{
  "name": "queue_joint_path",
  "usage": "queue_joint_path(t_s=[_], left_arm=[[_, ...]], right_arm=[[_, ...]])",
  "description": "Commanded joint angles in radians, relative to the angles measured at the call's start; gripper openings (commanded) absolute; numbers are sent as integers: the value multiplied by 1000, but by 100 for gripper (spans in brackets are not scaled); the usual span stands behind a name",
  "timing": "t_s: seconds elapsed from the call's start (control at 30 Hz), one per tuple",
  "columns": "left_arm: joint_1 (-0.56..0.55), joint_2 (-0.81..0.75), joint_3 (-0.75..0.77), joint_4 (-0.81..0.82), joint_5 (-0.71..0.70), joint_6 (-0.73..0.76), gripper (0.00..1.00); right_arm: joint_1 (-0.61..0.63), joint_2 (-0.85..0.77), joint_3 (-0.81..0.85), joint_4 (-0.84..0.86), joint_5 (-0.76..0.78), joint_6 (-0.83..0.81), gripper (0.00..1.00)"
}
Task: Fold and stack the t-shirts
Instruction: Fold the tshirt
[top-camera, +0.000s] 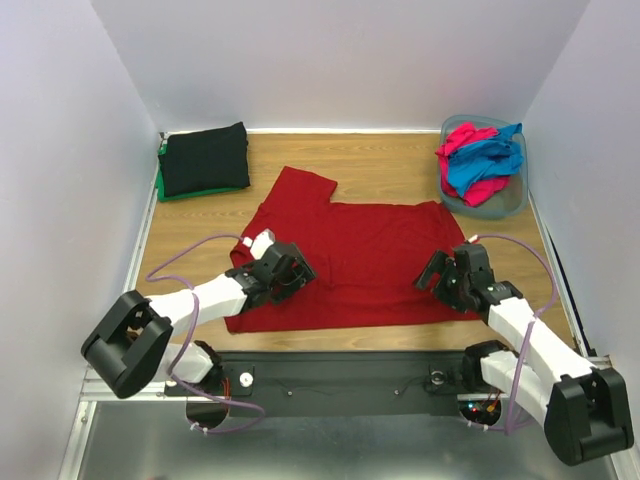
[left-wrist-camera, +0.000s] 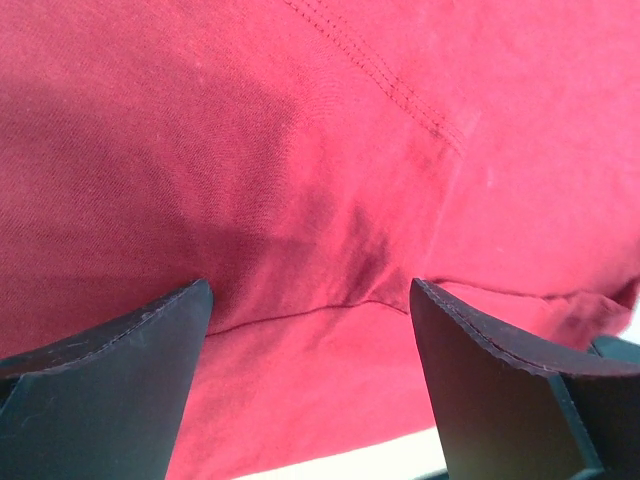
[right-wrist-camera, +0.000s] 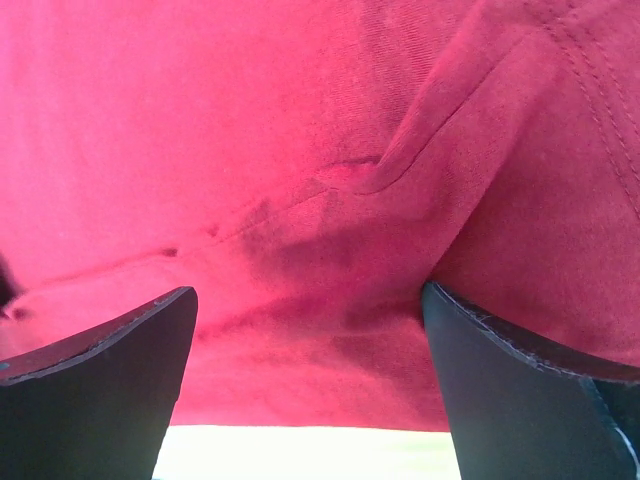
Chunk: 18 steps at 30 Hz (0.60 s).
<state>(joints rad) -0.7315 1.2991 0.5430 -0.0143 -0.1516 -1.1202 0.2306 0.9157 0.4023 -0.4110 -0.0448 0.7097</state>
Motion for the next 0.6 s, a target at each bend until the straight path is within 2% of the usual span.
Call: queue_joint_path(t_s=[0.0,0.2,0.3,0.4,0.5,0.57], left_arm=[[-55,-1,-112,-266,110,-116,94],[-78,-83,-141,-309,118,-196,94],[-82,-144,-114,-406,78,-222,94],[-83,-191,-55,-531,-3,-247,95],[-83,-224,14,-547,-68,-219,96],[-82,-230,96,-543,-124,-161,96]], right_arm=[[10,-49,-8,-113,19,86,100],[10,-119,-5,-187,39,157,100],[10,-138,10,-212,69,171,100],[10,-159,36,-233,74,166,100],[10,-163,107,-233,95,114,100],[10,-152,211,-230,144,80,100]])
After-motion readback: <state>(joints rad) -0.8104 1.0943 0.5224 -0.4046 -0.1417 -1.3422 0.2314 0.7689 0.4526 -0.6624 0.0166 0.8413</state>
